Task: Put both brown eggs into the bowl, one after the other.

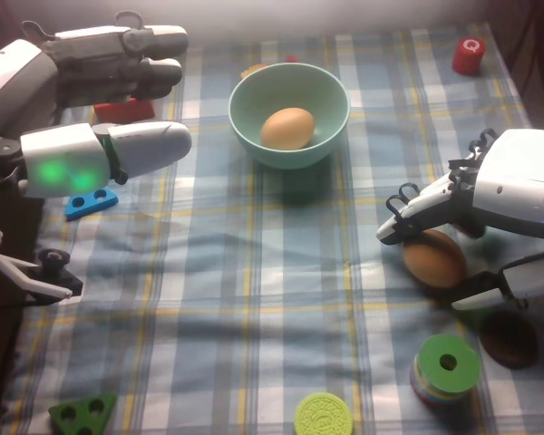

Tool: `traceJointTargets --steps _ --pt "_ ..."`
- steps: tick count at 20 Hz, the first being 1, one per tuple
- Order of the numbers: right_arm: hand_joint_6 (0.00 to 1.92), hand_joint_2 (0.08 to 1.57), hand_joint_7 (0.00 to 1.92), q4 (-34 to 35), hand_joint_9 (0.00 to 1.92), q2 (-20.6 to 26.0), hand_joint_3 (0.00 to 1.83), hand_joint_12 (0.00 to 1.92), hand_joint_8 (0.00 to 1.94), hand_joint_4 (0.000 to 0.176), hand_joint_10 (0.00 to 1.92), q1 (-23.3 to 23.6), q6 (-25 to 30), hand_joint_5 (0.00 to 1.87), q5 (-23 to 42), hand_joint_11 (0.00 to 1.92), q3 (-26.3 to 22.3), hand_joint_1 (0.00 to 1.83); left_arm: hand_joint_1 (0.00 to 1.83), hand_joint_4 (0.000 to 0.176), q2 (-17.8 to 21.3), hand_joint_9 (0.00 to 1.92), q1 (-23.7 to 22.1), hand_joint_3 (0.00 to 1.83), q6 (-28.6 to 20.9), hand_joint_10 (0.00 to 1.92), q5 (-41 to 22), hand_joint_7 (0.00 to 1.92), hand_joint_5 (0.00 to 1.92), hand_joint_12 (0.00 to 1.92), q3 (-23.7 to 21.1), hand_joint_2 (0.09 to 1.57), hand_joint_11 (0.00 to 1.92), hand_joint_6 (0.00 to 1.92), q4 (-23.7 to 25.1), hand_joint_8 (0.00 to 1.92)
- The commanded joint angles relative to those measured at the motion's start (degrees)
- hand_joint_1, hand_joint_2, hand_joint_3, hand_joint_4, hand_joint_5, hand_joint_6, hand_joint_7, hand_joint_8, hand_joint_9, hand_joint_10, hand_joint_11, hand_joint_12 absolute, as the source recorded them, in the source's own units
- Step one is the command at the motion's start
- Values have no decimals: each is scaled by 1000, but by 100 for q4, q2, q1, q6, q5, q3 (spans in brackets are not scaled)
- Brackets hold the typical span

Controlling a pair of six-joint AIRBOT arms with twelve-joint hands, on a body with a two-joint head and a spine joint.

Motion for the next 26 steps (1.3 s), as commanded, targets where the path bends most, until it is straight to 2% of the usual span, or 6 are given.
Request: traceJointTargets --steps 1,7,10,20,23,26 --pt "864 1134 980 203 1029 23 0 1465 1211 0 1205 55 -2 922 510 1035 45 1250 901 67 -13 663 -44 1 -82 9 -722 715 635 1078 29 925 0 1 48 0" --pt "801 1163 814 878 862 52 0 1643 1457 0 1490 513 -379 956 1085 852 149 1227 879 101 -18 683 -40 3 -94 18 -722 725 628 1092 30 942 0 0 48 2" --pt "626 1129 908 1034 876 -158 1 1652 1364 0 1323 1023 -597 1055 1143 808 339 1258 927 28 -20 671 -30 0 -98 13 -721 734 700 1077 35 914 2 21 44 5" --pt "546 1092 959 1071 827 -1106 2 1544 1199 0 1132 2076 -1199 1145 218 608 1010 1291 755 0 -96 732 -78 10 -170 32 -600 758 766 1172 145 974 50 16 111 9" --pt "362 1101 983 1071 770 -1143 0 1466 1034 0 736 2076 -1200 824 131 460 1030 1333 754 57 -104 712 -95 1 -190 15 -599 741 742 1123 146 986 14 0 131 0" --pt "3 1012 531 1085 400 -1141 0 1366 72 101 394 2076 -1200 466 61 18 1025 1176 782 97 -93 737 -85 0 -194 22 -602 752 736 1070 145 969 0 2 131 8"
